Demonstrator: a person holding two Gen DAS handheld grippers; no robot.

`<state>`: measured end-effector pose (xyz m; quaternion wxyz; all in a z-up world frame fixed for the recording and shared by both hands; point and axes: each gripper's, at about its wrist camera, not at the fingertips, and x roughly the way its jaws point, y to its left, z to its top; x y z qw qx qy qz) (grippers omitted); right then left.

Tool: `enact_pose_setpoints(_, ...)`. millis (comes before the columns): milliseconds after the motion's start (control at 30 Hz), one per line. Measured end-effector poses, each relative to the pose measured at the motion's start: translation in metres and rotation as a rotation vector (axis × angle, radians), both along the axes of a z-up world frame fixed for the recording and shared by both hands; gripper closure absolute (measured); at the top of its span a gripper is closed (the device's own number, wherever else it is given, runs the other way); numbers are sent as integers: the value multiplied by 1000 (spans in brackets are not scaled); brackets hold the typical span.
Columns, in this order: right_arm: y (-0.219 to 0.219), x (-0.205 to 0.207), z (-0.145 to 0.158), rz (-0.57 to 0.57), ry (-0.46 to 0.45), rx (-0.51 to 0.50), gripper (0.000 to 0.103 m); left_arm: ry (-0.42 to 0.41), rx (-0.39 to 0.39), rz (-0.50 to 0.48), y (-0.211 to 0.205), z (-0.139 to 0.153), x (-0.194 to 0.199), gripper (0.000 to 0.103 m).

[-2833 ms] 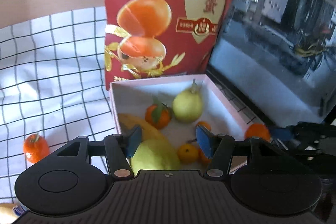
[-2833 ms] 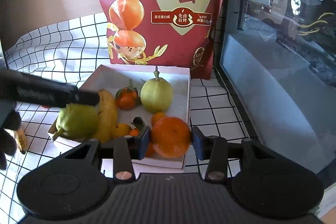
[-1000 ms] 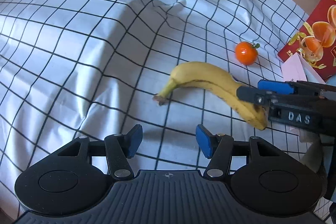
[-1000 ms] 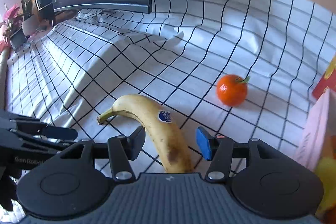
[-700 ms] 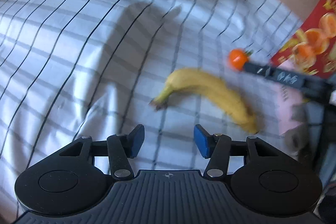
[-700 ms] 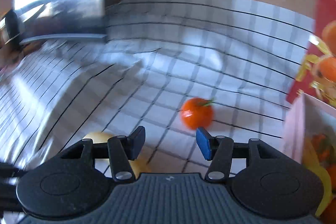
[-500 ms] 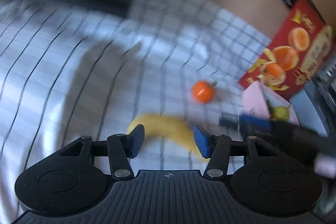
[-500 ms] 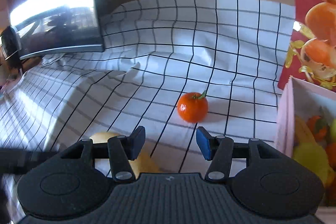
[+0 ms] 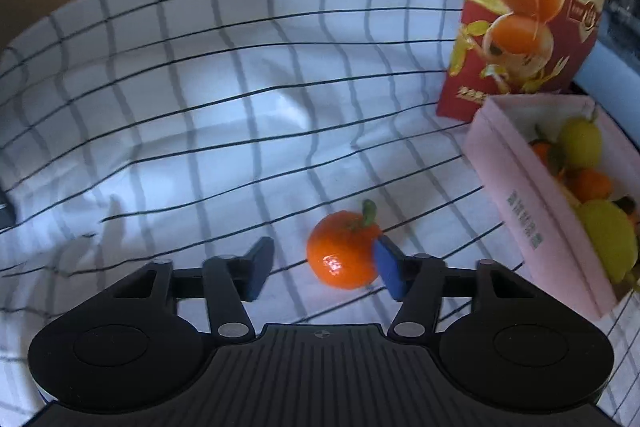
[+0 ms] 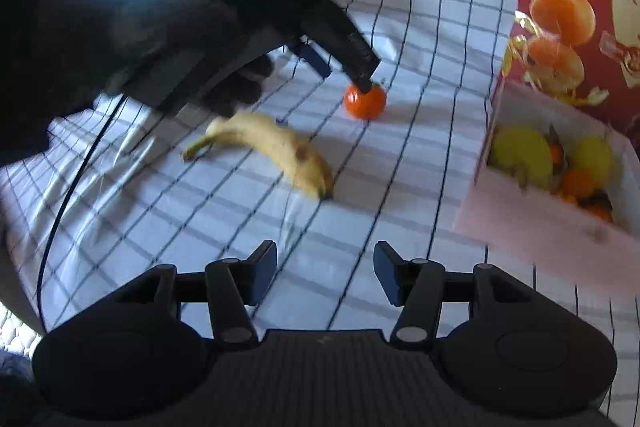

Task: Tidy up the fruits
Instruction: 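Grasp the leafy tangerine on the cloth with the left gripper, then grasp the yellow banana with the right gripper while the left gripper holds the tangerine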

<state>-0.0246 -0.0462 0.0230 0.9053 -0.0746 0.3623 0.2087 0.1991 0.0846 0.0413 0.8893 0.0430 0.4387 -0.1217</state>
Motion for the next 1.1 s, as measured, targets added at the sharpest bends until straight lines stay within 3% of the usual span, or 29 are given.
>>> enact_pose_setpoints(300, -30, -8, -8, -105, 41, 15, 49, 64, 43, -48, -30, -17, 19, 42)
enact_pose_setpoints(500, -45, -11, -12, -139, 63, 10, 49, 61, 92, -32, -30, -26, 21, 48)
enact_pose_setpoints(733, -57, -13, -18, -153, 97, 10, 49, 44, 78, -8, -20, -24, 4, 48)
enact_pose_setpoints(867, -58, -14, -21, -141, 106, 12, 49, 19, -16, 50, -4, -8, -25, 49)
enact_pose_setpoints(967, -56, -13, -24, -123, 109, 12, 49, -18, -122, 94, 15, 8, -59, 49)
enact_pose_setpoints(1100, -49, -10, -25, -83, 105, 12, 49, -38, -205, 188, 35, 22, -107, 49)
